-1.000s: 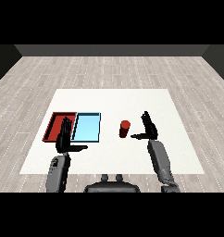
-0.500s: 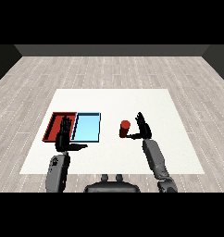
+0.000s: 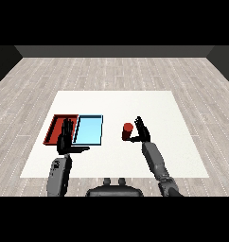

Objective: Pick the red can and put it in the red box

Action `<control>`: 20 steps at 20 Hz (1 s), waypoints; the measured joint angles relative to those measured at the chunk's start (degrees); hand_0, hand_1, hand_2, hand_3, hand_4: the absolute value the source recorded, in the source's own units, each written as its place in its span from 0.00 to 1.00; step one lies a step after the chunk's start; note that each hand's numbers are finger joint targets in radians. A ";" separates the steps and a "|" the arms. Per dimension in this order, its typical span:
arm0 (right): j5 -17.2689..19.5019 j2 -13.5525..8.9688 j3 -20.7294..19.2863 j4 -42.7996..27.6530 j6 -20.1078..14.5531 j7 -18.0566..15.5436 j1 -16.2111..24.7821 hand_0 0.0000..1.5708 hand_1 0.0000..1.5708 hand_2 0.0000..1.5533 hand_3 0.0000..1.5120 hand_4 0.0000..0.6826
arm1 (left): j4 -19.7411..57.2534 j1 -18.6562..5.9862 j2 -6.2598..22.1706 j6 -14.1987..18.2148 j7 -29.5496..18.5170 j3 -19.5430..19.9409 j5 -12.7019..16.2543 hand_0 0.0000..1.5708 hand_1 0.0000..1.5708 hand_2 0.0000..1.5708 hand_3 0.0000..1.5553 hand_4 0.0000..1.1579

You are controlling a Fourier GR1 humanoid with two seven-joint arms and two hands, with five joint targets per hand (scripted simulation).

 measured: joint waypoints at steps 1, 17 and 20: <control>-0.06 -0.35 -0.29 0.94 0.33 -0.41 -0.52 0.00 0.00 0.00 0.00 0.00 | -1.55 1.11 -0.04 0.00 0.35 -0.37 -0.12 0.00 0.00 0.00 0.00 0.00; -4.83 0.65 3.07 10.02 -0.53 -2.96 -7.52 0.00 0.00 0.00 0.00 0.00 | -0.12 2.04 -0.08 -0.45 -2.54 -0.13 -0.81 0.00 0.00 0.00 0.00 0.00; -7.03 0.75 4.71 14.51 -1.07 -4.84 -9.99 0.00 0.00 0.00 0.00 0.00 | -1.08 1.86 -0.01 -0.23 -1.36 0.06 -0.36 0.00 0.00 0.00 0.00 0.00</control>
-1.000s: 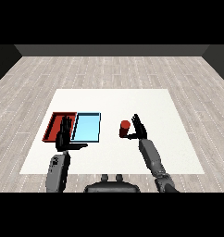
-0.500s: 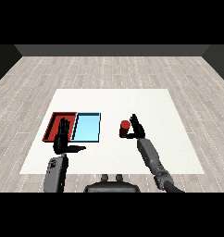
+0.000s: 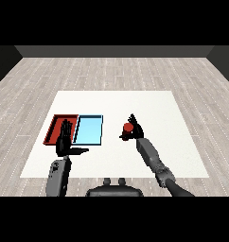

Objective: Pick the red can and put it in the red box

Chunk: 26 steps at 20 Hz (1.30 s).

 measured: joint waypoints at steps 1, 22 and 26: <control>0.15 0.02 -0.27 1.00 0.08 -0.40 -0.59 0.00 0.00 0.00 0.00 0.00 | -0.19 -0.37 -0.26 0.42 0.31 -0.29 -0.26 0.00 0.00 0.00 0.00 0.00; -10.24 0.08 10.37 12.06 -14.13 -3.79 -6.72 0.93 0.93 0.93 0.93 0.87 | 0.17 -0.87 -0.10 0.75 0.27 -0.12 -0.34 0.00 0.00 0.00 0.00 0.00; -10.22 0.09 11.41 11.89 -16.45 -3.30 -7.53 0.94 0.94 0.93 0.92 0.88 | 0.66 -0.27 -0.64 0.94 -0.90 -0.90 -1.16 0.00 0.00 0.00 0.00 0.00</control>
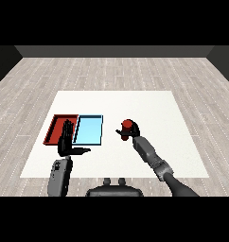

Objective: Pick the red can and put it in the red box

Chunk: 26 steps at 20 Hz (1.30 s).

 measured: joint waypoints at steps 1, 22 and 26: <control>0.22 0.00 0.47 -1.32 -0.46 0.73 0.38 0.94 0.94 0.93 0.92 0.87 | -0.25 0.23 -0.29 0.44 -0.02 -0.27 -0.35 0.00 0.00 0.00 0.00 0.00; 9.08 -4.78 4.03 -36.11 -6.44 11.22 9.80 0.92 0.92 0.92 0.92 0.95 | -1.28 -1.30 -1.21 1.06 5.64 -6.44 -2.33 0.00 0.00 0.00 0.00 0.00; 12.27 -3.16 6.45 -46.39 -10.05 15.53 14.70 0.92 0.92 0.92 0.92 0.95 | -0.88 -1.39 -1.60 1.89 6.28 -8.27 -2.58 0.00 0.00 0.00 0.00 0.00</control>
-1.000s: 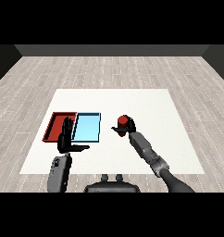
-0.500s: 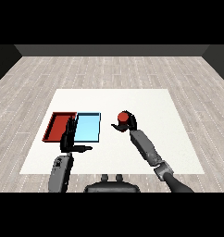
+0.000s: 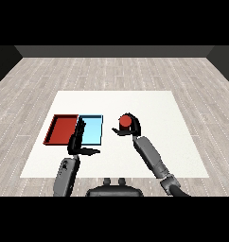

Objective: Pick the red can and put it in the red box

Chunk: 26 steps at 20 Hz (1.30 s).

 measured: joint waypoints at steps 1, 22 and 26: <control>0.82 -0.05 0.49 -2.76 -0.52 1.38 1.32 0.92 0.92 0.92 0.92 0.95 | -0.14 -0.02 -0.05 -0.04 0.37 -0.25 0.04 0.00 0.00 0.00 0.00 0.00; 3.17 2.83 7.23 -14.38 -6.88 4.99 7.76 0.92 0.92 0.93 0.92 0.93 | 14.06 -9.09 -0.24 11.25 1.51 -15.20 6.77 0.00 0.00 0.00 0.00 0.00; 3.12 3.02 7.50 -14.12 -6.79 4.95 7.38 0.92 0.92 0.92 0.91 0.93 | 16.56 -9.26 -0.24 11.32 -0.43 -16.20 7.84 0.00 0.00 0.00 0.00 0.00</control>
